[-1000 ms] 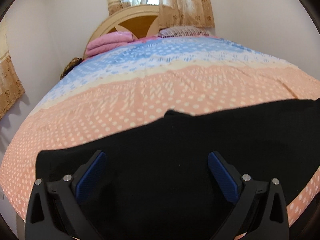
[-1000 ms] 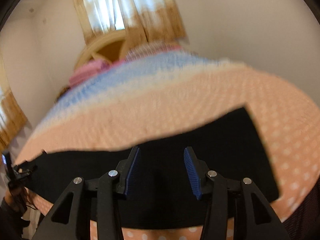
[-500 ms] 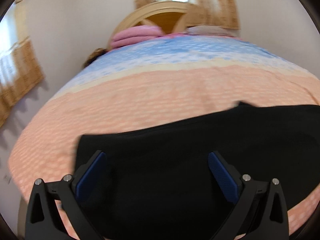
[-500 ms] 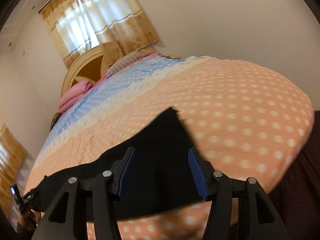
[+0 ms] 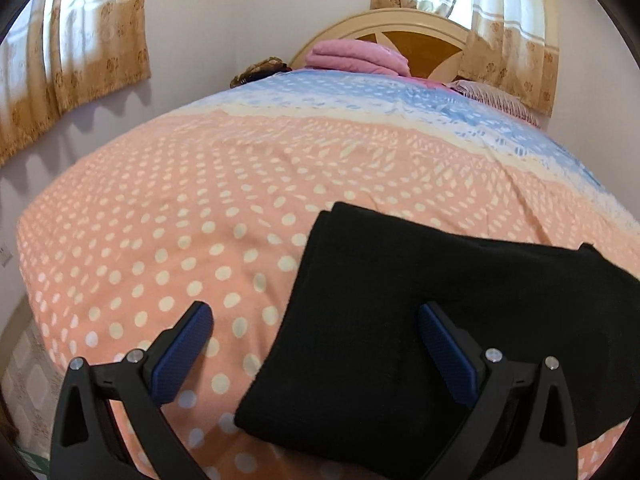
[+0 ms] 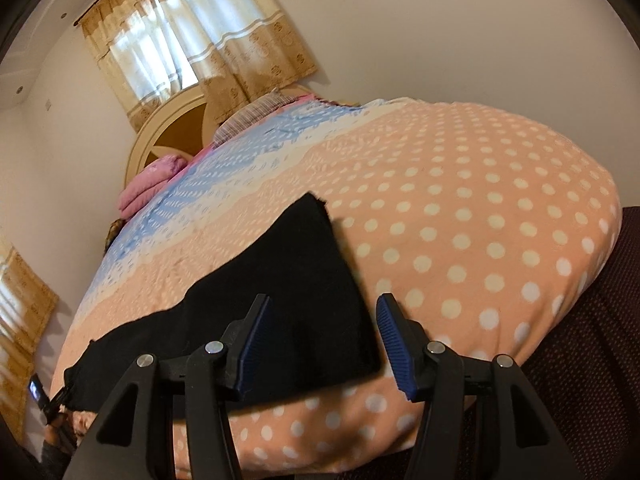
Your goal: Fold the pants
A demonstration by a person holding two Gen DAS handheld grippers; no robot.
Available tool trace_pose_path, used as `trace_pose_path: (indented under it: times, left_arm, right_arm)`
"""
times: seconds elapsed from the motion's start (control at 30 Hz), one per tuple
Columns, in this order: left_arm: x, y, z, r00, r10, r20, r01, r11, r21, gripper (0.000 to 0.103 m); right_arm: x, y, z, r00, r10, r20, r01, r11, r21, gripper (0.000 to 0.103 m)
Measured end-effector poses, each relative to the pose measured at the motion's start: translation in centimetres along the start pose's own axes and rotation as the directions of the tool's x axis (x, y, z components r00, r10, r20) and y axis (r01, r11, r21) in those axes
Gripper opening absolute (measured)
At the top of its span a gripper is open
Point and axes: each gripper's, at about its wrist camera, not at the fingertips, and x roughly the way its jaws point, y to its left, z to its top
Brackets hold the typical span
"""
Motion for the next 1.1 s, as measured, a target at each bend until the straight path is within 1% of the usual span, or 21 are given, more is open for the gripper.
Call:
trace_pose_path:
  times: [0.13,0.2,0.3,0.33,0.37,0.43,0.53,0.57,0.6,0.67,0.73,0.83,0.97,1.1]
  left_arm:
    - [0.2,0.1,-0.1,1.000,-0.009,-0.002,0.009,1.000,-0.006,0.103]
    - [0.2,0.1,-0.2,1.000,-0.004,-0.001,0.004,1.000,-0.004,0.103]
    - [0.3,0.2,-0.1,1.000,-0.005,-0.001,0.005,1.000,-0.001,0.103]
    - [0.4,0.2,0.1,1.000,-0.005,-0.002,0.005,1.000,-0.002,0.103]
    - [0.4,0.1,0.1,1.000,-0.003,-0.003,0.003,1.000,-0.001,0.103]
    - [0.3,-0.1,0.1,1.000,0.015,0.002,-0.015,1.000,0.007,0.103]
    - [-0.1,-0.9,0.3,0.998,0.036,0.042,-0.038,0.998,0.043,0.103]
    - [-0.4,-1.0,0.3,0.998,0.028,0.052,-0.031,0.999,0.044,0.103]
    - [-0.5,-1.1,0.2,0.998,0.006,0.057,-0.008,0.999,0.039,0.103]
    - [-0.2,-1.2,0.3,0.999,-0.024,0.039,0.022,0.999,0.035,0.103]
    - [0.7,-1.4,0.3,1.000,-0.027,-0.005,0.027,0.999,0.040,0.103]
    - [1.3,-1.2,0.7,0.998,-0.051,-0.028,0.052,0.999,0.017,0.103]
    - [1.2,-1.3,0.6,0.998,-0.050,-0.025,0.051,0.998,0.026,0.103]
    - [1.1,-1.4,0.2,0.999,-0.053,-0.011,0.053,0.998,0.026,0.103]
  right_arm:
    - [0.7,-0.5,0.1,0.999,0.033,-0.002,-0.033,0.999,0.040,0.056]
    - [1.0,-0.7,0.1,0.999,0.051,0.004,-0.051,0.998,0.037,0.056]
    - [1.0,-0.6,0.0,0.998,0.056,0.008,-0.056,0.998,0.028,0.055]
    - [0.9,-0.5,0.0,0.998,0.059,0.004,-0.059,0.998,0.019,0.050]
    - [0.9,-0.4,-0.1,0.998,0.062,-0.005,-0.061,0.998,0.006,0.036]
    - [1.5,0.0,-0.3,0.996,0.082,-0.040,-0.082,0.997,0.008,0.018]
    - [1.6,0.1,-0.5,0.995,0.091,-0.027,-0.091,0.996,0.022,0.017]
    - [1.5,0.1,-0.5,0.996,0.091,-0.018,-0.090,0.995,0.029,0.017]
    - [1.3,0.1,-0.4,0.996,0.086,-0.010,-0.086,0.996,0.033,0.017]
    - [0.8,0.3,-0.3,0.997,0.073,0.014,-0.074,0.997,0.039,0.016]
    - [0.2,1.0,-0.2,0.996,0.081,0.038,-0.082,0.996,0.031,0.016]
    - [-1.1,3.1,0.4,0.992,0.092,0.082,-0.090,0.996,-0.028,0.015]
    - [-2.9,7.0,0.7,0.983,0.130,0.130,-0.113,0.985,-0.129,0.015]
    - [-3.6,10.6,0.5,0.976,0.169,0.134,-0.140,0.969,-0.206,0.015]
